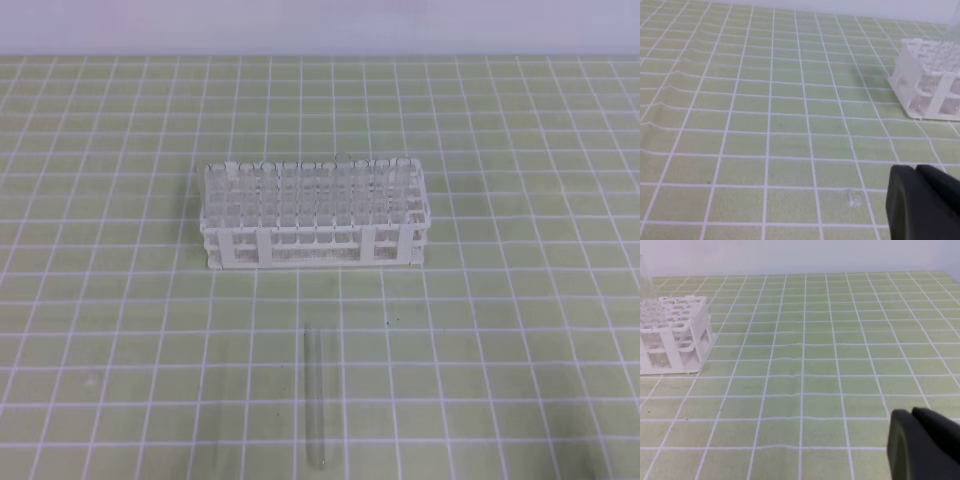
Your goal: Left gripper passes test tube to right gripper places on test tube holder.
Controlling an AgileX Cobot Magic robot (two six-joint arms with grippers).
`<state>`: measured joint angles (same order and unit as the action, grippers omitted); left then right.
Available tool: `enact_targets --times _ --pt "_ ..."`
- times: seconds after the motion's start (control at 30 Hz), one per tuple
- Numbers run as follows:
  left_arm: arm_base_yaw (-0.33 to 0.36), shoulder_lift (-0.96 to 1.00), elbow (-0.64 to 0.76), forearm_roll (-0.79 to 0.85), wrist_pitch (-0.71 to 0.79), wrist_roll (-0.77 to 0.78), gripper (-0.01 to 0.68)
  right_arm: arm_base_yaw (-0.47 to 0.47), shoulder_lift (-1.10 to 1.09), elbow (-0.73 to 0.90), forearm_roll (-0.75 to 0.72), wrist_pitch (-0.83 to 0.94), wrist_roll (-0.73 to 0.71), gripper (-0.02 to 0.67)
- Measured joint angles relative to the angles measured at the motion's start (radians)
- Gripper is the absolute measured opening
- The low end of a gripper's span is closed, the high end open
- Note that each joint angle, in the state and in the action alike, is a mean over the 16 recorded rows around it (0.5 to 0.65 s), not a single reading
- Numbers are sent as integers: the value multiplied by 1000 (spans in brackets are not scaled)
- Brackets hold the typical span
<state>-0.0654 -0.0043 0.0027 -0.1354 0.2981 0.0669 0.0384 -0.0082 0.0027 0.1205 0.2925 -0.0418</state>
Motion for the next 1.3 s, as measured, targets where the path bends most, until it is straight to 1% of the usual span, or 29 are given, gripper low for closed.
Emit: enact_targets --times 0.27,0.7,1.3 --pt "0 -6 4 -2 -29 -4 -3 0 0 0 0 0 0 -16" --pt "0 -6 4 -22 -121 -19 -3 0 1 0 0 0 0 -16" --pt "0 -8 8 -12 -129 -7 -2 0 2 0 0 0 0 -16"
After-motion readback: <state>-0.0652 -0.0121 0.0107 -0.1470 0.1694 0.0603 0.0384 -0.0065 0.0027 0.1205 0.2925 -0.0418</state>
